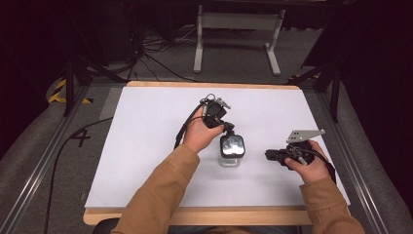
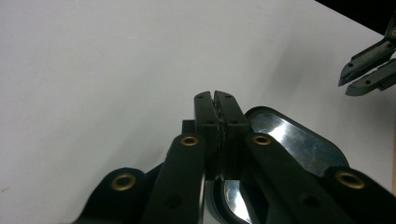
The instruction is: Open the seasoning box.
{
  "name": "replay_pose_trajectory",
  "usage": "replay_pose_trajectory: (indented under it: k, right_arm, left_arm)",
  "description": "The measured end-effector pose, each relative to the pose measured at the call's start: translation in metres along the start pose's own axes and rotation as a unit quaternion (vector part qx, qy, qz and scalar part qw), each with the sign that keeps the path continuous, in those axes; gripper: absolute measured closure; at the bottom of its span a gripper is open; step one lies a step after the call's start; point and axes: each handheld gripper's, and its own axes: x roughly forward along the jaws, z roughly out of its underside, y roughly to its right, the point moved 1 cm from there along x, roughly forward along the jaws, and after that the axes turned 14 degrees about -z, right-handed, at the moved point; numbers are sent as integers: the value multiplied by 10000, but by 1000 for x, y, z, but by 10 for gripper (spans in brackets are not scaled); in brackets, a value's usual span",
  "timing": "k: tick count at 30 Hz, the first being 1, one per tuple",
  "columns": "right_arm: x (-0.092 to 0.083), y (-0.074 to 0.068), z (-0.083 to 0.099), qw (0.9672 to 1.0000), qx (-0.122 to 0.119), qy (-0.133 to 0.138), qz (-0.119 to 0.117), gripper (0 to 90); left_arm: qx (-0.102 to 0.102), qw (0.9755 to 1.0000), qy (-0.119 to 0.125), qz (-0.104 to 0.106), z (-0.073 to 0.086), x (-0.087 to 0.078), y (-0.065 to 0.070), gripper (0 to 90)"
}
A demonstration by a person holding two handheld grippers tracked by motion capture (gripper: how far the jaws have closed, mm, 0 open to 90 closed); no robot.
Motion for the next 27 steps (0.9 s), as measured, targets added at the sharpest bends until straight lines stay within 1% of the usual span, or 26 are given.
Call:
replay_pose_trajectory:
  k: [3,8,13,17,19,22,24,26,27]
  right_arm:
    - [1,-1,0,10000,-4,-4,-10,840]
    - [3,-3,-2,10000,-38,0,-40,840]
    - [9,-9,-7,9998,-161,34,-129,840]
    - [14,-14,-10,9995,-235,5,-199,844]
    - [17,-16,-11,9994,-281,55,-200,863]
    - [23,-21,-14,9989,-387,163,-224,895]
    - [27,-24,-15,9986,-433,195,-219,898]
    - [32,-26,-16,9984,-465,190,-254,898]
    - [33,-27,-17,9983,-475,184,-278,898]
  left_arm:
    - [10,10000,-20,5,0,0,0,895]
    - [-49,10000,-25,37,0,1,-1,895]
    - [-98,9999,-27,77,0,1,-2,894]
    - [-117,9999,-31,112,0,2,-4,894]
    - [-190,9997,4,153,1,2,-4,894]
    - [-190,9997,9,177,1,3,-6,895]
    - [-224,9996,-10,184,2,3,-6,895]
    - [-228,9995,24,194,2,3,-7,895]
    - [-261,9994,27,210,2,3,-7,896]
